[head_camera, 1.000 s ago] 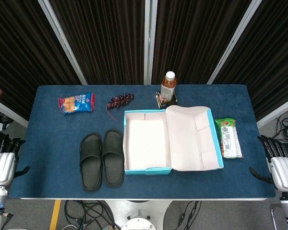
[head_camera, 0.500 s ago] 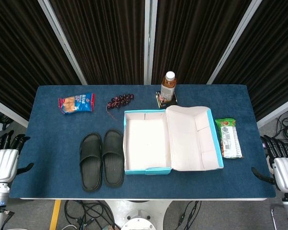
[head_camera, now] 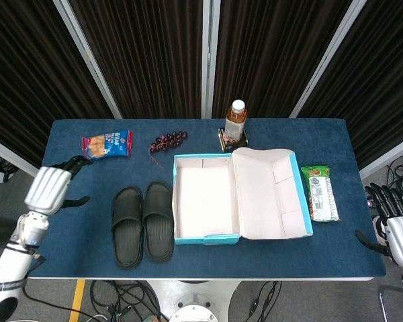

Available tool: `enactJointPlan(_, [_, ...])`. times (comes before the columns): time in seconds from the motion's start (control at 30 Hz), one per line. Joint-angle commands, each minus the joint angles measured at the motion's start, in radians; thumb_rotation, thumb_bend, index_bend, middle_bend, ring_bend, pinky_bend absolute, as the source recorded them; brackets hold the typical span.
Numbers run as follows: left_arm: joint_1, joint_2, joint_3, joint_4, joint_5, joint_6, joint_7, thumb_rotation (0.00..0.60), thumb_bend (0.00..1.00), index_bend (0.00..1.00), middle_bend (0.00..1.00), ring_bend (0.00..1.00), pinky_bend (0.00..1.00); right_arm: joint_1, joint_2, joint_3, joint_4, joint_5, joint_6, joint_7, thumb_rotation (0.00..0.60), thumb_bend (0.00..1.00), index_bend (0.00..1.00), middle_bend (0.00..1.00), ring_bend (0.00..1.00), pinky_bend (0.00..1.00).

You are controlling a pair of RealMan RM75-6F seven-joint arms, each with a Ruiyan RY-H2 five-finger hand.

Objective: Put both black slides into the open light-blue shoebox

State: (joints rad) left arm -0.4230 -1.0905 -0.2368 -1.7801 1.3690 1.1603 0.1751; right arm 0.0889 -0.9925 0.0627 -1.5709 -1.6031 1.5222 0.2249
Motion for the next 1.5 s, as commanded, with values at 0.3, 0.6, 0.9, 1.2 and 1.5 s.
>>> enactJointPlan(0.3, [-0.336,-0.191,-0.036,0.071,-0.497,-0.369,0.206,0.600,0.03,0.16,0.16,0.63,0.79,-0.003,0.018,-0.003,0.001,0.012,-0.003,0.006,0.600,0.12,0.00,0.05,0.00,0.00])
enactJointPlan(0.6, [-0.482,-0.279,0.060,0.115,-0.791,-0.397,0.340,0.600,0.02,0.09,0.07,0.63,0.79,0.005,0.015,-0.005,0.012,0.028,-0.027,0.016,0.600,0.12,0.00,0.05,0.00,0.00])
enactJointPlan(0.9, [-0.562,-0.313,0.124,0.094,-0.934,-0.362,0.400,0.600,0.02,0.08,0.04,0.63,0.79,0.005,0.012,-0.010,0.020,0.032,-0.034,0.026,0.600,0.12,0.00,0.05,0.00,0.00])
enactJointPlan(1.2, [-0.619,-0.359,0.147,0.134,-1.053,-0.395,0.384,0.600,0.02,0.07,0.04,0.63,0.79,0.009,0.012,-0.011,0.016,0.035,-0.042,0.021,0.600,0.12,0.00,0.05,0.00,0.00])
enactJointPlan(1.5, [-0.664,-0.431,0.187,0.215,-1.132,-0.368,0.391,0.600,0.02,0.29,0.21,0.73,0.80,0.007,0.014,-0.011,0.013,0.043,-0.041,0.019,0.600,0.12,0.00,0.05,0.00,0.00])
